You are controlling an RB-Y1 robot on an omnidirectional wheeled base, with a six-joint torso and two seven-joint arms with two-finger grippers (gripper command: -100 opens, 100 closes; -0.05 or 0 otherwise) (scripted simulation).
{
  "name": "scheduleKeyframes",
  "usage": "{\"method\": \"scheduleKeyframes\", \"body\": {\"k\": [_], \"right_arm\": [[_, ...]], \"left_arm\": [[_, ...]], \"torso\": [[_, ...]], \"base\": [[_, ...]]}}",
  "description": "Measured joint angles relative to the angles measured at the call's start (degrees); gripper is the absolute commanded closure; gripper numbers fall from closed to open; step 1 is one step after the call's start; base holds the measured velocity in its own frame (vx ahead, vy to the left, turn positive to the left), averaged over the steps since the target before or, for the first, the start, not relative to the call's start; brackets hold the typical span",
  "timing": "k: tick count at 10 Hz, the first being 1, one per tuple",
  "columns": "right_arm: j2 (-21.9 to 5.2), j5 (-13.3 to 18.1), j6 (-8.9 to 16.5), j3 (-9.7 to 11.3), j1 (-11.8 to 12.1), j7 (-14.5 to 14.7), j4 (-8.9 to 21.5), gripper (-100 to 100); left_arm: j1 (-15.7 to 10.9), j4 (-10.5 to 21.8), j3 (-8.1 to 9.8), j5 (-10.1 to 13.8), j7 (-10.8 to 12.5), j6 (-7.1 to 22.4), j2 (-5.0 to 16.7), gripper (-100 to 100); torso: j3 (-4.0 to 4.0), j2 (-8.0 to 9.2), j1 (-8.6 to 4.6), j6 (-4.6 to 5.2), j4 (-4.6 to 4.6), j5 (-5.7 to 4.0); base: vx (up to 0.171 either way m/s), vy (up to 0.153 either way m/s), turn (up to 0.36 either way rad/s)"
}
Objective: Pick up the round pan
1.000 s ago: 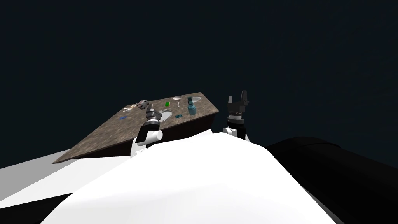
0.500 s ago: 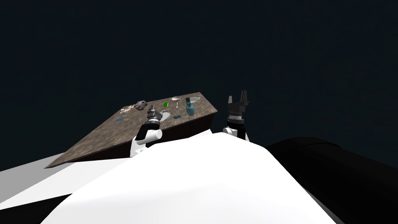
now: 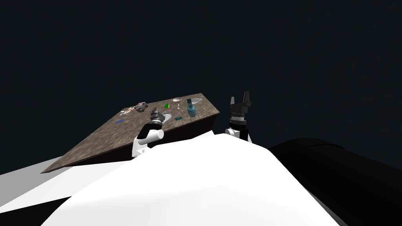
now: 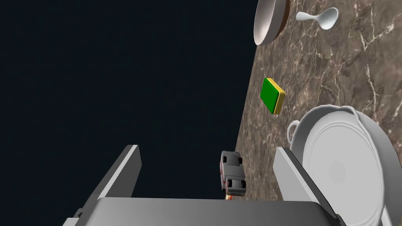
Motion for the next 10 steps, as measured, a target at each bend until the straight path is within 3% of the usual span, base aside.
{"method": "scheduleKeyframes", "body": {"k": [10], "right_arm": [[0.0, 0.0, 0.0, 0.0, 0.0, 0.0, 0.0, 0]], "left_arm": [[-3.3, 2.1, 1.07, 0.0, 1.9, 15.1, 0.2, -100]], "torso": [[-0.01, -0.02, 0.12, -0.01, 0.00, 0.03]], "base": [[0.013, 0.032, -0.003]]}}
